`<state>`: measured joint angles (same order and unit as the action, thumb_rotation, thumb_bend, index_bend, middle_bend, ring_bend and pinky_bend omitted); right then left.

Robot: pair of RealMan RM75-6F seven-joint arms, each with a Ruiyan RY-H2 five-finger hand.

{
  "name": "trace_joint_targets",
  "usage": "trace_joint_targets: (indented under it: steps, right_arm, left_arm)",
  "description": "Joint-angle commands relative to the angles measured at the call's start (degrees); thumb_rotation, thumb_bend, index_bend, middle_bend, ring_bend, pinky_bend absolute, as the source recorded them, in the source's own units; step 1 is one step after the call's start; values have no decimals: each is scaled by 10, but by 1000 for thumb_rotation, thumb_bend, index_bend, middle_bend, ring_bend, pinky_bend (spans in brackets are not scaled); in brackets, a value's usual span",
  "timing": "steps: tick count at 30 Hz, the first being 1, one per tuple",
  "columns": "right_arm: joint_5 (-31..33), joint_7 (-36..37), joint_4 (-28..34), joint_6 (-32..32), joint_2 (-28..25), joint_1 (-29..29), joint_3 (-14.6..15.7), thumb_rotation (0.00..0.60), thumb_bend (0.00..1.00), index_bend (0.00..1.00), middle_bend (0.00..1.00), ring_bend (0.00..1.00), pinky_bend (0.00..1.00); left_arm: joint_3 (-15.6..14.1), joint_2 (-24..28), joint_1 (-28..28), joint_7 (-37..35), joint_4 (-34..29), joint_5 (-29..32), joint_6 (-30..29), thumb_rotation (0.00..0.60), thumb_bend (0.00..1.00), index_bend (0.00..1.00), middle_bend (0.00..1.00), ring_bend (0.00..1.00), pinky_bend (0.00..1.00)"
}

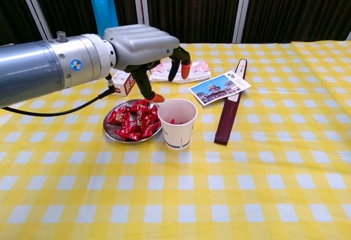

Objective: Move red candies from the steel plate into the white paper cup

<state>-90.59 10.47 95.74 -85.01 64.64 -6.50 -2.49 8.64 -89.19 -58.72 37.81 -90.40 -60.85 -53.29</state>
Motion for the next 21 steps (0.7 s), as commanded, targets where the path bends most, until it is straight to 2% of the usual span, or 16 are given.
trace_joint_targets:
  steps: [1, 5, 11, 21]
  right_arm:
    - [0, -1, 0, 0, 0, 0, 0, 600, 388, 0, 0, 0, 0]
    - [0, -3, 1, 1, 0, 0, 1, 600, 387, 0, 0, 0, 0]
    - [1, -4, 1, 1, 1, 0, 1, 600, 387, 0, 0, 0, 0]
    - [2, 1, 2, 1, -1, 0, 0, 600, 387, 0, 0, 0, 0]
  left_arm:
    - [-12, 22, 8, 21, -9, 30, 5, 600, 236, 310, 373, 861, 935]
    - [-26, 33, 11, 47, -14, 75, 10, 600, 205, 265, 322, 861, 935]
    - [-43, 29, 3, 88, -11, 139, 15, 600, 204, 262, 302, 861, 935]
    - [-55, -17, -8, 94, 35, 170, 24, 600, 204, 262, 290, 861, 935]
